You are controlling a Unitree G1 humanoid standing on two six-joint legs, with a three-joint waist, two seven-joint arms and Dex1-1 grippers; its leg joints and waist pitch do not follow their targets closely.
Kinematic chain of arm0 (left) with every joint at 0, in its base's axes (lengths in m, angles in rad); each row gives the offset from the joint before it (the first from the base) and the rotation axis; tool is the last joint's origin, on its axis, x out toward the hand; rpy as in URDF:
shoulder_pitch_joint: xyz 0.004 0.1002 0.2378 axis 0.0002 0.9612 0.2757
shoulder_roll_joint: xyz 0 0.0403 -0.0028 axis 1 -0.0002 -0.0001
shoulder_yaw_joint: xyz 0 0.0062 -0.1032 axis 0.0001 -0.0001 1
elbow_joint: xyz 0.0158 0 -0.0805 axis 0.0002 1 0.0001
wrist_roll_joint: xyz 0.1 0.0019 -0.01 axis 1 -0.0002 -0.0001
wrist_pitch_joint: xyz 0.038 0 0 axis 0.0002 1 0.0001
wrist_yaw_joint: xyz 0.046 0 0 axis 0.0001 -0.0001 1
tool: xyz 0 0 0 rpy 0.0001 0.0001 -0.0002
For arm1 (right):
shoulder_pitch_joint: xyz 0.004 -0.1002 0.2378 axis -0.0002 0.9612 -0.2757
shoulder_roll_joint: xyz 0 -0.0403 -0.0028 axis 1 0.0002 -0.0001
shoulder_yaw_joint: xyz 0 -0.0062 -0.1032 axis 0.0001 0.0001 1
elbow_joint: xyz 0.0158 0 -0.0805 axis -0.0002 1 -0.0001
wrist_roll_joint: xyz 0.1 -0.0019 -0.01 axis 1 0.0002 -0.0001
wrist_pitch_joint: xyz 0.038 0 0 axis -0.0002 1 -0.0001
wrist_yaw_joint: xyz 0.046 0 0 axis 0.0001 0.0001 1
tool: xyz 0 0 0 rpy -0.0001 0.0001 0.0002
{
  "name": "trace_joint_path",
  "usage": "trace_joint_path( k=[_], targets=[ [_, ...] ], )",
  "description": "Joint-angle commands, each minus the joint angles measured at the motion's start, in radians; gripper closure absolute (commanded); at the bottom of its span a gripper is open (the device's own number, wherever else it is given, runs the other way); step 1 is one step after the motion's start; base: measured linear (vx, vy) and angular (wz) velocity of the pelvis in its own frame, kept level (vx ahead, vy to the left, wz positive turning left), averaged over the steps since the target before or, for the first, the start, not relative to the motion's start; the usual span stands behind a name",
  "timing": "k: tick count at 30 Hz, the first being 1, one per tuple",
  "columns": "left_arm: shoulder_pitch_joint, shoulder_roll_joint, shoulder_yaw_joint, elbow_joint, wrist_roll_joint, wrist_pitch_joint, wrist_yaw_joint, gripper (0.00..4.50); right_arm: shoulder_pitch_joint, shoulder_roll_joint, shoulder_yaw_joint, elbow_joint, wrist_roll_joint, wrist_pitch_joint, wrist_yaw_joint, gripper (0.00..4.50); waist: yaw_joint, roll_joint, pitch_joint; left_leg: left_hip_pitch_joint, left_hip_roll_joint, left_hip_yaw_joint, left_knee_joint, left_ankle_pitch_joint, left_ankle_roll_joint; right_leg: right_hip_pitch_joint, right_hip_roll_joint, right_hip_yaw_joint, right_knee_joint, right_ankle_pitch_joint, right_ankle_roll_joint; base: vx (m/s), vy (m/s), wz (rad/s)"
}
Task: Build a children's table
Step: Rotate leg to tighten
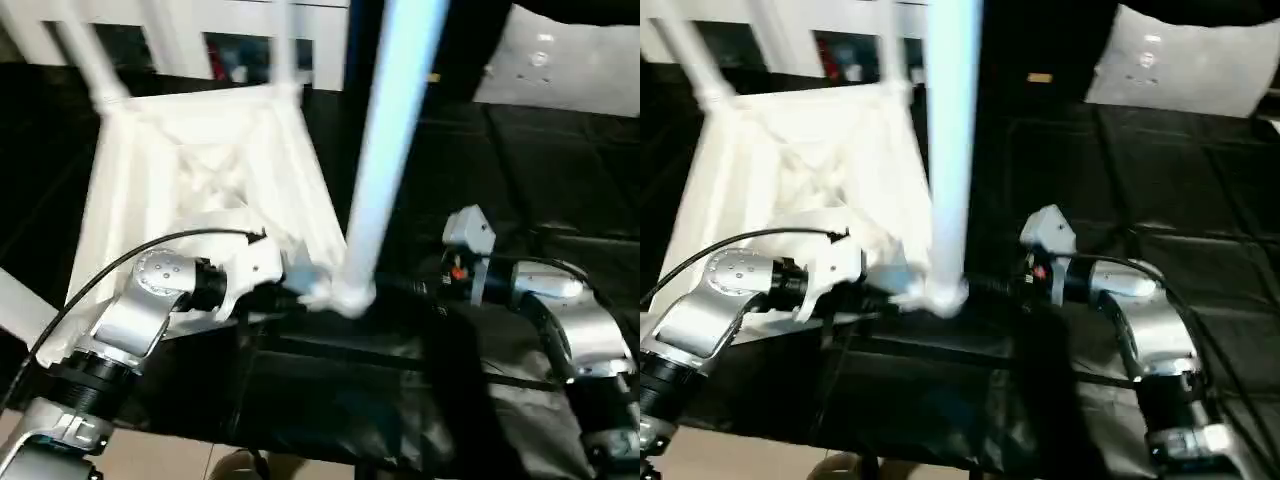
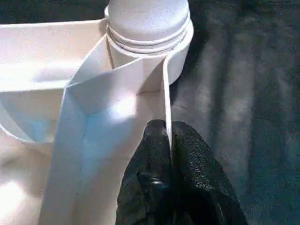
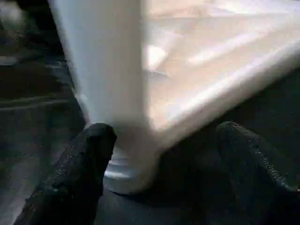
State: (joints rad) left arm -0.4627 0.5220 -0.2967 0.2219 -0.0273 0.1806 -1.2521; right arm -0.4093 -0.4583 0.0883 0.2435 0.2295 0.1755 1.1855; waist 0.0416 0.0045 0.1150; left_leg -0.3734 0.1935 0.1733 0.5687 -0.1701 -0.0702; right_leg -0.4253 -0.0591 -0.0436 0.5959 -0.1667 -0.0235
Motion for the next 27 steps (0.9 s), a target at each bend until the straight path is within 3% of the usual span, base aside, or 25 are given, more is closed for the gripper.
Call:
trace_joint_path(
  k=[1,2,6,11,21,27],
  targets=[
    [-0.017,0.002,-0.06,-0.015,-0.022,-0.051,-0.096,4.5,-0.019,-0.02,0.016,0.004,0.046,0.008,0.089,0.74,-0.003,-0.001,-0.071,0.015,0.033,0.004,-0.049,-0.146,0.12,0.063,-0.06,0.042,-0.058,-0.128,-0.264,0.0,0.0,0.0],
    [-0.021,0.003,-0.066,-0.016,-0.026,-0.059,-0.108,4.5,-0.027,-0.022,0.022,0.013,0.054,0.009,0.109,0.74,0.0,-0.006,-0.071,0.014,0.033,0.004,-0.049,-0.139,0.122,0.063,-0.06,0.042,-0.056,-0.127,-0.265,0.0,0.0,0.0],
    [-0.03,0.009,-0.086,-0.013,-0.03,-0.086,-0.145,4.5,-0.055,-0.012,0.034,0.052,0.067,0.004,0.167,1.11,0.01,-0.006,-0.07,0.014,0.034,0.005,-0.049,-0.15,0.113,0.061,-0.063,0.042,-0.059,-0.161,-0.261,0.0,0.0,0.0],
    [-0.038,0.0,-0.094,-0.002,-0.026,-0.106,-0.159,4.5,-0.072,0.0,0.061,0.079,0.078,0.019,0.213,1.4,0.009,-0.008,-0.072,0.011,0.031,0.003,-0.049,-0.138,0.105,0.063,-0.062,0.04,-0.058,-0.161,-0.256,0.0,0.0,0.0],
    [-0.044,0.003,-0.097,0.016,-0.026,-0.125,-0.167,4.5,-0.075,0.003,0.085,0.088,0.093,0.056,0.273,2.47,0.015,-0.01,-0.072,0.01,0.032,0.004,-0.049,-0.129,0.107,0.062,-0.063,0.04,-0.057,-0.16,-0.253,0.0,0.0,0.0],
    [-0.045,0.005,-0.096,0.023,-0.019,-0.127,-0.153,4.5,-0.075,0.009,0.091,0.087,0.104,0.067,0.275,2.59,0.013,-0.009,-0.076,0.011,0.032,0.003,-0.049,-0.135,0.094,0.063,-0.064,0.041,-0.059,-0.181,-0.245,0.0,0.0,0.0]
  ],
)
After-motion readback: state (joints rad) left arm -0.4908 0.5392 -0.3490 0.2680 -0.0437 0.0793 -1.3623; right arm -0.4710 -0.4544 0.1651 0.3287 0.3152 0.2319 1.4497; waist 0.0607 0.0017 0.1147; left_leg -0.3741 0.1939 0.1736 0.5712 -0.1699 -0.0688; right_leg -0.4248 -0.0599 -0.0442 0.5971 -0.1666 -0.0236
